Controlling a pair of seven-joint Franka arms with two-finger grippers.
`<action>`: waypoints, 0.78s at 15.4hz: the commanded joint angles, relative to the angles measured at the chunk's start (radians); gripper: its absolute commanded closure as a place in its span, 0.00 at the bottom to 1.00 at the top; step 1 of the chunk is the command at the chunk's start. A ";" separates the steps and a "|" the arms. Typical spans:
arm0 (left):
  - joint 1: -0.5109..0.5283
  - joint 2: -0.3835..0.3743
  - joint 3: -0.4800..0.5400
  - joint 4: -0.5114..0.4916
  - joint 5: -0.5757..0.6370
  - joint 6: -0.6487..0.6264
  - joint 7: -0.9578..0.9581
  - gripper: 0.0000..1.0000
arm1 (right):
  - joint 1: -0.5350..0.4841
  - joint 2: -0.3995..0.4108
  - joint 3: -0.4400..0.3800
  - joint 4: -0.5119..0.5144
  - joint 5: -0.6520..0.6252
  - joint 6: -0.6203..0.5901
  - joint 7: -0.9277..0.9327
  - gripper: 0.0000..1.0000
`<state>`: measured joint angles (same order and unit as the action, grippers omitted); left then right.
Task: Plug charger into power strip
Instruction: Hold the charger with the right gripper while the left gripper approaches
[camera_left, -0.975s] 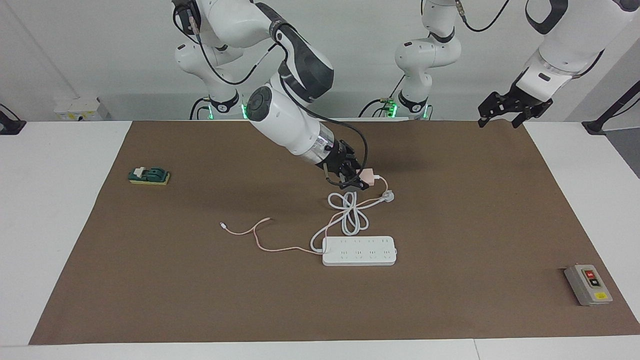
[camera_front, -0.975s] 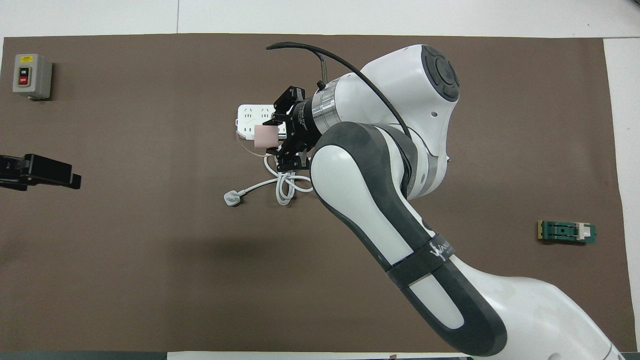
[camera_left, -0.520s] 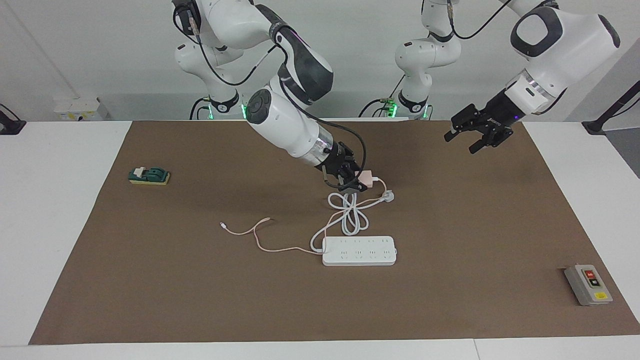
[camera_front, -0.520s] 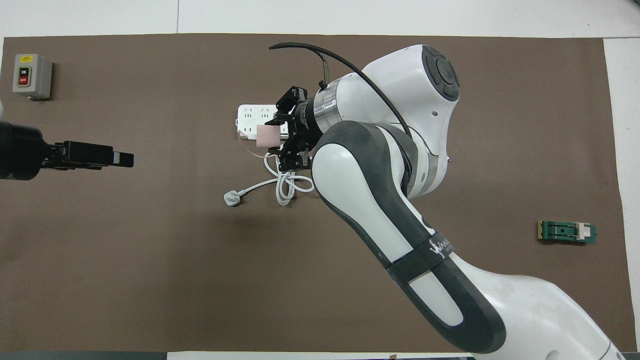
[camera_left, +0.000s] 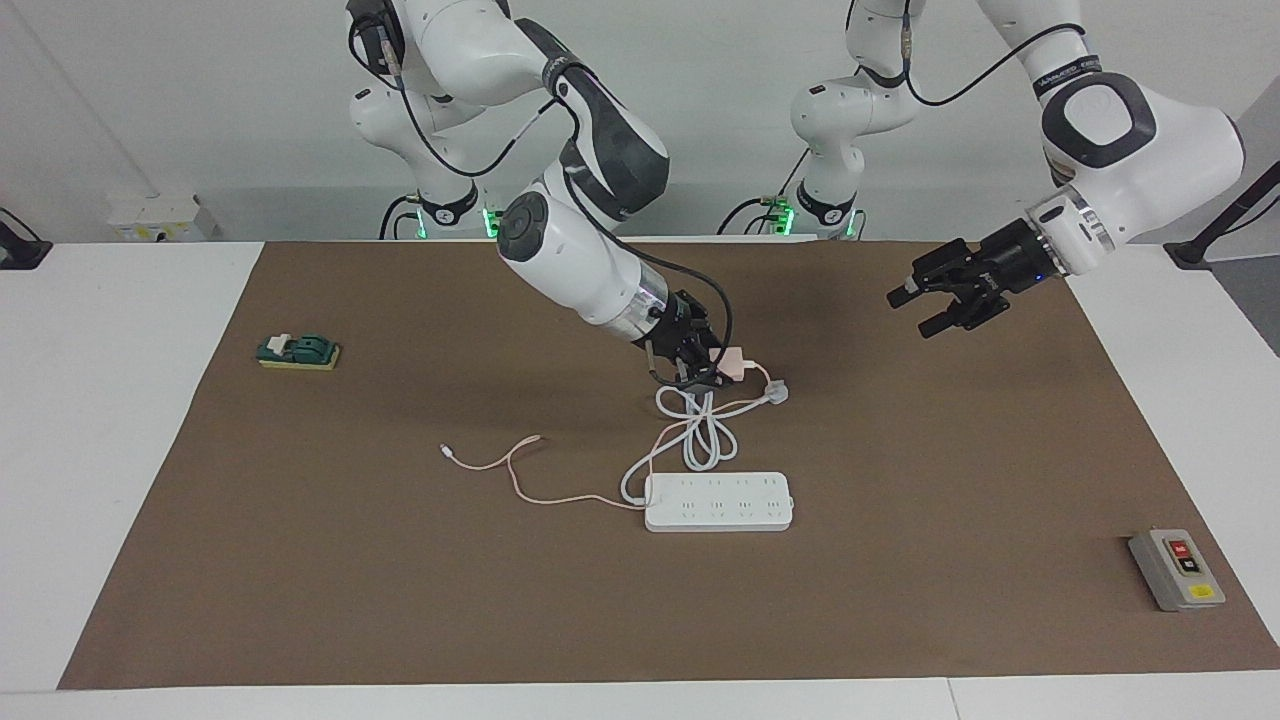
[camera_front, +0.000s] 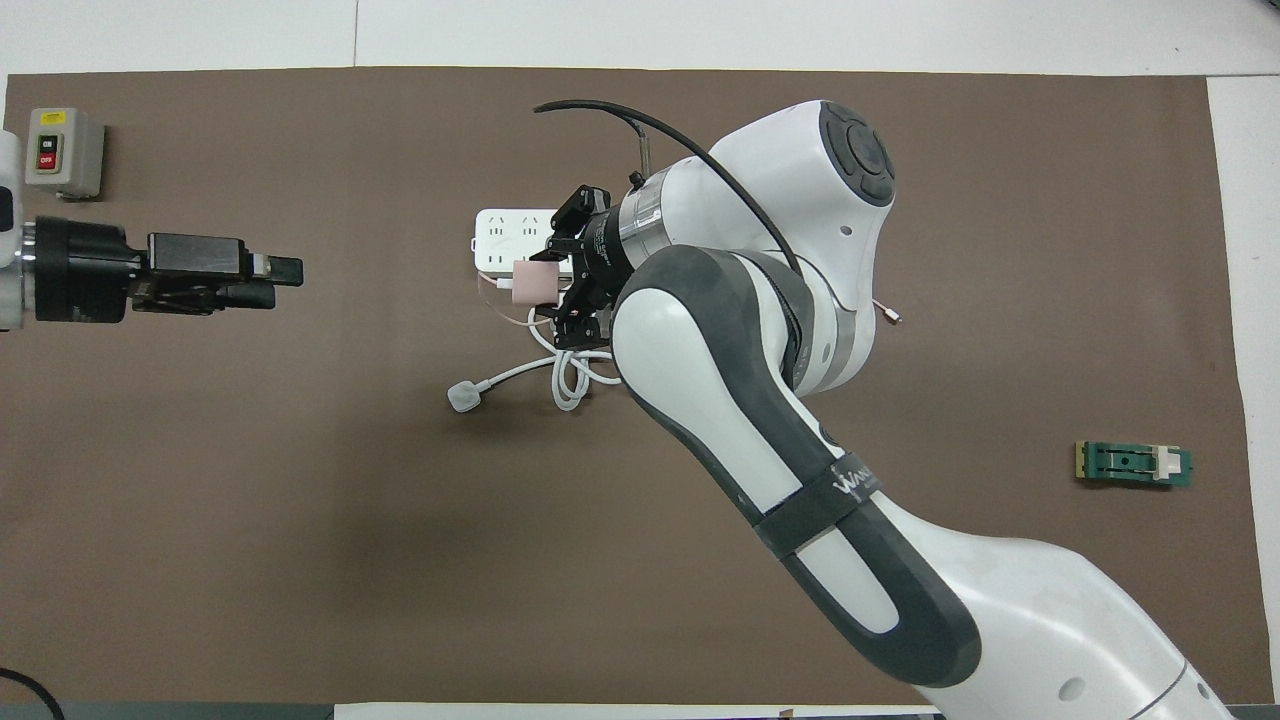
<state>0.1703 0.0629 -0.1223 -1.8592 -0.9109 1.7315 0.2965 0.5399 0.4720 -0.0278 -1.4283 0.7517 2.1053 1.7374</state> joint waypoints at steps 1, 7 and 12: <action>-0.009 0.090 0.007 0.058 -0.057 -0.040 0.018 0.00 | 0.011 -0.004 -0.001 -0.004 -0.011 0.018 0.019 1.00; -0.024 0.182 0.001 0.031 -0.304 -0.035 0.079 0.00 | 0.012 -0.004 -0.001 -0.004 -0.009 0.016 0.021 1.00; -0.094 0.232 0.001 -0.032 -0.437 -0.043 0.138 0.00 | 0.012 -0.004 -0.001 -0.004 -0.011 0.016 0.022 1.00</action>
<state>0.0966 0.2885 -0.1320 -1.8678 -1.2926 1.7095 0.4053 0.5464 0.4720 -0.0278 -1.4282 0.7514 2.1053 1.7374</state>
